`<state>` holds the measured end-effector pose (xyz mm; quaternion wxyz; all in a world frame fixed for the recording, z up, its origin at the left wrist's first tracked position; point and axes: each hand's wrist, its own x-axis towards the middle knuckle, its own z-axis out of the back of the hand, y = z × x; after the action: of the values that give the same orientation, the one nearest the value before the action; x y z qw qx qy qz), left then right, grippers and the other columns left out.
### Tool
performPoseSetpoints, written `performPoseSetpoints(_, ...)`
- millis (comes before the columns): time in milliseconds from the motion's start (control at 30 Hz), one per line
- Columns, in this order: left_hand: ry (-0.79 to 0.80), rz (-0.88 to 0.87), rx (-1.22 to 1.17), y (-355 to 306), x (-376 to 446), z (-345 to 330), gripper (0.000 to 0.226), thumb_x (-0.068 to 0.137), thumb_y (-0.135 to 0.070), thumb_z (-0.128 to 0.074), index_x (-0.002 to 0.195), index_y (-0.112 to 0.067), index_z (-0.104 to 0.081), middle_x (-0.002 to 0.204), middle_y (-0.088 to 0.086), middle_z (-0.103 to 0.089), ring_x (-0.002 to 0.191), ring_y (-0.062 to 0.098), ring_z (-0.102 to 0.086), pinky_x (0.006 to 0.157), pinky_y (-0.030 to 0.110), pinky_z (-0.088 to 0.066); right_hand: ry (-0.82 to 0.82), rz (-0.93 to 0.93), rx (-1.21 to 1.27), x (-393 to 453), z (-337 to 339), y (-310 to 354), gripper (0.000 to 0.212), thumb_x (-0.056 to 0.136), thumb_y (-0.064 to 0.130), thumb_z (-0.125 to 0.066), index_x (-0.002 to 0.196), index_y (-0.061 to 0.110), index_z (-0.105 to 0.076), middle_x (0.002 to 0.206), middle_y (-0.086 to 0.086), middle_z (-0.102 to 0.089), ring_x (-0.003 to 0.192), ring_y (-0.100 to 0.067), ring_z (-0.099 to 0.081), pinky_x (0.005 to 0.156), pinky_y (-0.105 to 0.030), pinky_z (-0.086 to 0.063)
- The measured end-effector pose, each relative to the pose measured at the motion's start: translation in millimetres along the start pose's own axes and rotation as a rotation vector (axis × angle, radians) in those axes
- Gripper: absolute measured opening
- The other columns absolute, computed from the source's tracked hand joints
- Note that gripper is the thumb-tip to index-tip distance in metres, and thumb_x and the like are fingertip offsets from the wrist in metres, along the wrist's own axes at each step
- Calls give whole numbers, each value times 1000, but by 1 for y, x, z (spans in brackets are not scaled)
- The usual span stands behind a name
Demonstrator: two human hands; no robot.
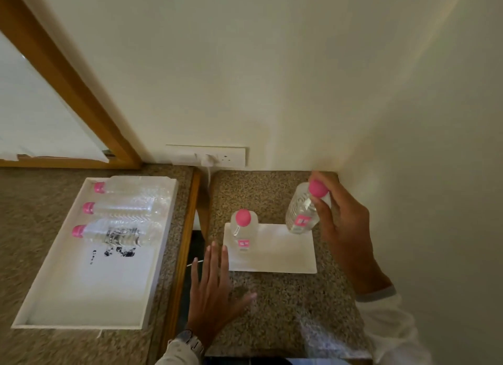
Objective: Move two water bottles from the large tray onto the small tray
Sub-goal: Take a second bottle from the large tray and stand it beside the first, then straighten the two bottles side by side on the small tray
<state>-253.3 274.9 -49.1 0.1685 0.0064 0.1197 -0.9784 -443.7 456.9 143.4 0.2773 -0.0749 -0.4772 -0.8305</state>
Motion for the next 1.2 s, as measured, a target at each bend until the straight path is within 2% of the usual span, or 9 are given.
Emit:
performPoseSetpoints(133, 24, -12, -5, -2, 0, -14, 127, 70, -96, -45, 156, -4, -28, 162, 23, -34, 150, 39, -34, 119, 64, -30, 41, -64, 28, -25, -9, -14, 40, 94, 8, -56, 134, 16, -55, 127, 5, -61, 115, -1, -57, 98, -7, -42)
performPoseSetpoints(267, 19, 0, -35, -3, 1, -20, 127, 71, -95, -46, 157, -4, -23, 162, 23, -35, 151, 38, -33, 123, 60, -25, 71, -83, 24, -41, -23, -21, 39, 93, 7, -56, 131, 9, -56, 129, -2, -63, 116, -8, -58, 100, -9, -41)
performPoseSetpoints(367, 4, 36, -57, 0, 0, -20, 127, 72, -94, -46, 158, -3, -22, 162, 20, -34, 152, 35, -31, 123, 56, -26, 82, -92, 13, -49, -34, -27, 38, 93, 9, -55, 131, 11, -56, 129, -2, -63, 117, -12, -59, 101, -18, -44)
performPoseSetpoints(600, 16, -1, -73, 2, -4, -22, 119, 77, -89, -47, 156, -3, -27, 163, 21, -32, 152, 36, -29, 119, 54, -28, 110, -138, 14, -59, -49, -37, 41, 95, 15, -53, 133, 28, -49, 131, 10, -56, 122, -6, -53, 106, -10, -35)
performPoseSetpoints(867, 49, 4, -80, 1, -2, -25, 116, 79, -88, -43, 158, -7, -22, 163, 24, -30, 153, 37, -25, 121, 54, -27, 172, -77, -36, -57, -49, -37, 42, 96, 17, -52, 136, 29, -45, 137, -3, -59, 126, -18, -56, 107, -34, -45)
performPoseSetpoints(1100, 40, 0, -75, 0, -2, -22, 115, 79, -88, -41, 158, -6, -24, 163, 24, -29, 153, 38, -25, 121, 53, -24, 136, -4, -61, -61, -48, -41, 39, 97, 23, -48, 137, 22, -46, 134, 6, -54, 125, -12, -53, 107, -30, -42)
performPoseSetpoints(1200, 29, -9, -61, -1, -3, -20, 113, 81, -87, -42, 157, -5, -27, 162, 24, -31, 152, 39, -27, 121, 53, -25, 171, -9, -66, -60, -46, -41, 40, 98, 21, -53, 137, 25, -46, 135, 4, -56, 127, -12, -52, 108, -37, -44)
